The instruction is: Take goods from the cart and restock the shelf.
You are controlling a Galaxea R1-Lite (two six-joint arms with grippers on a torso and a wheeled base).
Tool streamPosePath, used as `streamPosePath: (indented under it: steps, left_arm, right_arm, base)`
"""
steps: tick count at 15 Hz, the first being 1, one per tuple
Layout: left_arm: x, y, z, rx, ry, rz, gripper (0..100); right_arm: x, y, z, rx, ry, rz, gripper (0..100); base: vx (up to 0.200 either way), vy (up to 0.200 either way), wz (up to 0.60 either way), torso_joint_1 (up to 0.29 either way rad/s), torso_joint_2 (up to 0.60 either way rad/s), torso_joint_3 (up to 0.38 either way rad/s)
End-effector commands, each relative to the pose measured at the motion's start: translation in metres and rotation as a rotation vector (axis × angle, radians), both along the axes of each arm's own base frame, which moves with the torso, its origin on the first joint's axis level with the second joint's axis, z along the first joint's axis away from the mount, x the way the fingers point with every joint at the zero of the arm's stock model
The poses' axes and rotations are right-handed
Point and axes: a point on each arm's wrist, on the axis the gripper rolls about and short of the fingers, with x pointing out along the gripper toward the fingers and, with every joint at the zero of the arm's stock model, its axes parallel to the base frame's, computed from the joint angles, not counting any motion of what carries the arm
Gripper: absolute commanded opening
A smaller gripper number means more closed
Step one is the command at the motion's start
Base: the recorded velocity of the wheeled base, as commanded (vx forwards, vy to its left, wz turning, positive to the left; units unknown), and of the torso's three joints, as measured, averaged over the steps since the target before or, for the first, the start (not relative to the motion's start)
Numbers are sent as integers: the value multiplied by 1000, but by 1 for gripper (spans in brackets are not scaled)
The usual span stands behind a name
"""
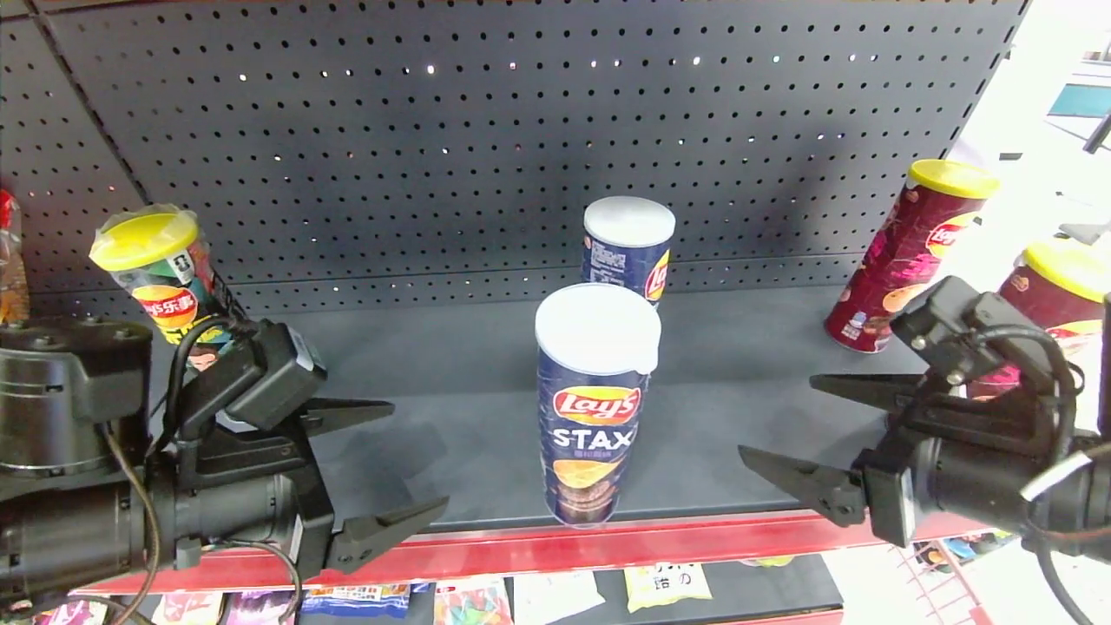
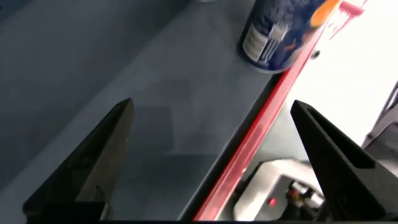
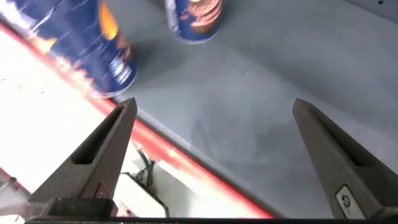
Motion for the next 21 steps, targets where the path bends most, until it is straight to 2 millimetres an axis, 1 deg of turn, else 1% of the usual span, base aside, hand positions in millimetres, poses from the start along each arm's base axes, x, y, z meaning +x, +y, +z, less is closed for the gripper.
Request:
streamPosePath:
  steps: [1, 2, 3, 5, 9, 11, 13, 21]
  left_arm:
    - [11, -14, -19, 73, 39, -65, 100]
    - [12, -17, -21, 77, 44, -75, 100]
    - [14, -22, -25, 89, 59, -94, 100]
    - [18, -25, -28, 96, 69, -99, 100]
    - [36, -38, -36, 124, 85, -103, 100]
    - [45, -47, -35, 123, 75, -114, 100]
    - [54, -52, -34, 120, 68, -114, 100]
    - [71, -69, -36, 118, 59, -132, 100]
  right_arm:
    - [-27, -14, 4, 36, -48, 30, 100]
    - [-30, -16, 4, 39, -51, 33, 100]
    - [-38, -20, 0, 40, -54, 47, 100]
    - [-42, -22, -2, 39, -54, 47, 100]
    - [-41, -22, 0, 43, -58, 42, 100]
    - [-40, -22, 0, 42, -57, 42, 100]
    - [-40, -21, 0, 44, -56, 41, 100]
    - [-37, -20, 2, 47, -56, 31, 100]
  base:
    - [0, 0, 0, 0, 0, 0]
    - [0, 0, 0, 0, 0, 0]
    - [0, 0, 0, 0, 0, 0]
    - [0, 0, 0, 0, 0, 0]
    - [0, 0, 0, 0, 0, 0]
    - [0, 0, 0, 0, 0, 0]
    - [0, 0, 0, 0, 0, 0]
    - [0, 0, 0, 0, 0, 0]
